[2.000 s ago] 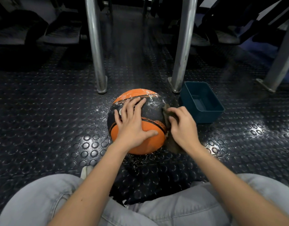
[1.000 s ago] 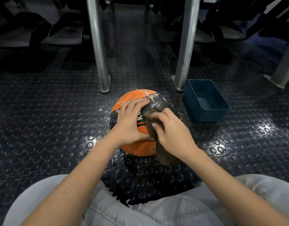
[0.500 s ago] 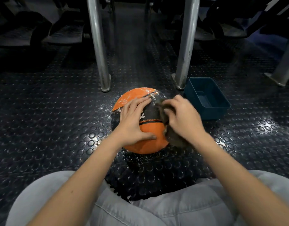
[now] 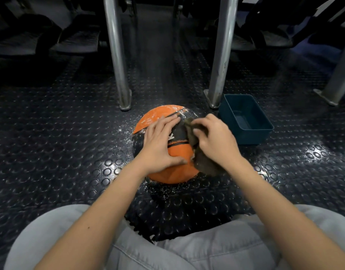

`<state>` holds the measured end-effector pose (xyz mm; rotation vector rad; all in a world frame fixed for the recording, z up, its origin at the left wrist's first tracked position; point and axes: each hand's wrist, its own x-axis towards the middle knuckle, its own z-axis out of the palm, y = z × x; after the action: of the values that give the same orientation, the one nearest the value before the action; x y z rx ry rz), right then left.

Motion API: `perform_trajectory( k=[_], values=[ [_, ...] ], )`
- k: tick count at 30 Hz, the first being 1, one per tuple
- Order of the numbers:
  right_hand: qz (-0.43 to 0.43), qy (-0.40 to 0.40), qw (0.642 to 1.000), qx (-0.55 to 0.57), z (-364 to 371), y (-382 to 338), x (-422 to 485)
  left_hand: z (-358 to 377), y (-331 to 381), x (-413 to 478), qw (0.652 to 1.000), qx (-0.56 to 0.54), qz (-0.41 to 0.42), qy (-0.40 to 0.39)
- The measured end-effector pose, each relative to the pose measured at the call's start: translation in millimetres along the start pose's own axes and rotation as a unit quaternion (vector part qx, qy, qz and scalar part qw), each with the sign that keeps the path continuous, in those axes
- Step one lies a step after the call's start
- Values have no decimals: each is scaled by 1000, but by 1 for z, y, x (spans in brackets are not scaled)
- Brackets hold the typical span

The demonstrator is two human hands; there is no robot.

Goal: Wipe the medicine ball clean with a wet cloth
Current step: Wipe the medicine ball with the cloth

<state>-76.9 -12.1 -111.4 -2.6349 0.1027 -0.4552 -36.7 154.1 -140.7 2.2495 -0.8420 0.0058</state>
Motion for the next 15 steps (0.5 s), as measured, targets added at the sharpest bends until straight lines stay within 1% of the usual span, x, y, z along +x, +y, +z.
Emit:
perform_trajectory(
  k=[2, 4, 6, 9, 10, 12, 15],
  values=[
    [60, 7, 998, 16, -2, 10, 9, 3, 4, 1, 1000, 11, 1, -4],
    [71, 12, 997, 11, -3, 11, 6, 9, 7, 1, 1000, 22, -2, 0],
    [34, 16, 999, 7, -1, 0, -6, 12, 7, 0, 1000, 24, -7, 16],
    [-64, 1, 998, 8, 7, -18, -30, 13, 4, -2, 999, 20, 3, 35],
    [-78, -3, 997, 2, 7, -19, -31, 12, 3, -3, 999, 17, 3, 34],
    [-49, 7, 999, -5, 5, -8, -21, 9, 4, -4, 1000, 14, -2, 22],
    [74, 15, 997, 29, -1, 17, 1, 7, 6, -5, 1000, 11, -12, 9]
  ],
)
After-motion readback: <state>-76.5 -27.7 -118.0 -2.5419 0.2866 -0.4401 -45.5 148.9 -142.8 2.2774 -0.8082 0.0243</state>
